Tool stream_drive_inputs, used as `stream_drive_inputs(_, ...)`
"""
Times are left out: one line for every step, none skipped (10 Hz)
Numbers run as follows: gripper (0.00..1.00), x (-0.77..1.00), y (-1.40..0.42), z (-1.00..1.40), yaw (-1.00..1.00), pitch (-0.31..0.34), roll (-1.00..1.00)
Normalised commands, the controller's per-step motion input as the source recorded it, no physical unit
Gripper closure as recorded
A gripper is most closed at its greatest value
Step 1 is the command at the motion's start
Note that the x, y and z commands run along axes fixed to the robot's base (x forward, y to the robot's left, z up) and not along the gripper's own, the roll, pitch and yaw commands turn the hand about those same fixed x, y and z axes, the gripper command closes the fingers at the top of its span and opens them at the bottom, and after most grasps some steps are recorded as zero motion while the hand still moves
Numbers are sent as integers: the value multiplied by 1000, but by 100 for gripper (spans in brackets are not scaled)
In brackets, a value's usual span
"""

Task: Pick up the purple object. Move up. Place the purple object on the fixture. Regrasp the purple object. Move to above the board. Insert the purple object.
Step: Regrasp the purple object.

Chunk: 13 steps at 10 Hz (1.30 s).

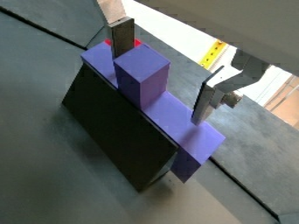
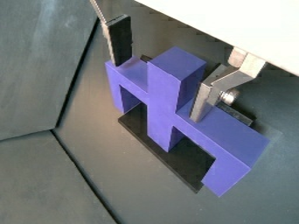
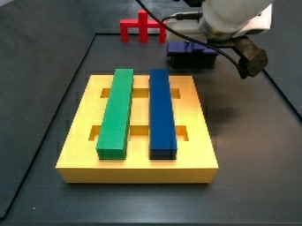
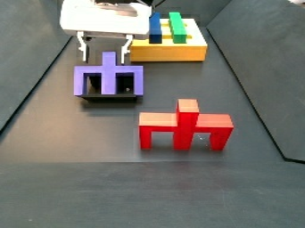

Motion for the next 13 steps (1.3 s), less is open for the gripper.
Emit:
stream_drive_inputs(0, 0, 0, 0, -149, 34, 20)
stream_drive_inputs(0, 0, 0, 0, -74, 0, 0)
stream_drive_inputs(0, -9, 0, -71, -66, 0, 0)
stream_drive_inputs(0, 0, 0, -40, -49, 0, 0)
stream_drive_inputs(0, 0, 0, -40, -49, 0, 0)
stream_drive_inputs(0, 0, 0, 0, -23, 20, 0)
stream_drive_inputs(0, 0, 0, 0, 0, 0, 6)
stream_drive_inputs(0, 0, 0, -74, -29, 23, 97)
stream_drive_inputs(0, 0, 0, 0, -31, 9, 40)
stream_drive_inputs(0, -23, 0, 0, -37, 0, 43)
stream_drive_inputs(0, 0, 0, 0, -31, 0, 17)
stream_drive_inputs(0, 0, 0, 0, 0, 0, 0)
stream_drive_inputs(100, 0, 0, 0, 0, 0, 0)
